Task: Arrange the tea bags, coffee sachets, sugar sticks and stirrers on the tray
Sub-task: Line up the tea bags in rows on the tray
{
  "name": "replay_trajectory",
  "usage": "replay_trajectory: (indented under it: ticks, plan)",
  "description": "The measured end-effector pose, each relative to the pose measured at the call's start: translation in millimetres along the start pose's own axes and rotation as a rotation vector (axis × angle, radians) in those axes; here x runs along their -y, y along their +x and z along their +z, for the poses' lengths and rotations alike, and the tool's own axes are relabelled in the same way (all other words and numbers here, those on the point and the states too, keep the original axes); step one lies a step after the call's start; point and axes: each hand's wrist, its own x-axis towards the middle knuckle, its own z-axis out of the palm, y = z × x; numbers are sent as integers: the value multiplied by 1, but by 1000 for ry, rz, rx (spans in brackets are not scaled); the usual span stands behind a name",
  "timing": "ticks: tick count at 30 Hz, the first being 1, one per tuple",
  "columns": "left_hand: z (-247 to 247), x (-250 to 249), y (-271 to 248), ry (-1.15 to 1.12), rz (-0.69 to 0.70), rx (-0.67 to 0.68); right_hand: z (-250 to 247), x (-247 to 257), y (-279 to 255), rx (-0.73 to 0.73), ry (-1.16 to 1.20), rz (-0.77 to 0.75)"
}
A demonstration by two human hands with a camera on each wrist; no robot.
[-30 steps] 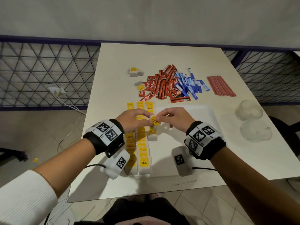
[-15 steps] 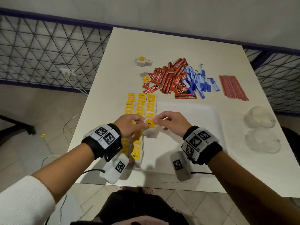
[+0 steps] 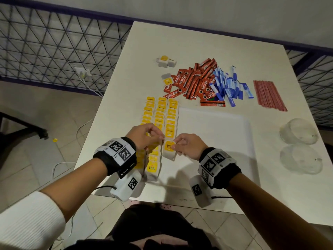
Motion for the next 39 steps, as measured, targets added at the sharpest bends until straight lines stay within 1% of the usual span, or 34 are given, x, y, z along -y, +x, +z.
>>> replay_trajectory:
  ticks: [4, 8, 14, 19, 23, 26, 28, 30, 34, 37, 39]
  plan:
    - [-8, -5, 8, 50, 2, -52, 3, 0, 8, -57, -54, 12]
    - [-11, -12, 12, 36, -16, -81, 7, 0, 16, -183, -104, 9]
    - [-13, -13, 17, 50, -28, -56, 10, -4, 23, -245, -43, 15]
    - [-16, -14, 20, 31, -35, -24, 15, -5, 25, -264, -5, -8]
    - [-15, -21, 17, -48, -65, 32, 15, -5, 24, -312, 46, -9]
    - [-12, -29, 16, -239, -125, 90, 8, 0, 17, -342, 98, -45]
    - [-10, -33, 16, -337, -157, 101, 4, 11, 8, -319, 155, -82]
    - [-7, -39, 14, -388, -159, 86, 1, 25, -2, -253, 236, -120]
    - [-2, -47, 12, -403, -103, 55, -1, 48, -19, -138, 268, -175]
    - [3, -51, 13, -382, -41, 36, -2, 54, -22, -136, 241, -219]
    - [6, -53, 14, -305, 33, -11, -3, 54, -22, -169, 205, -250]
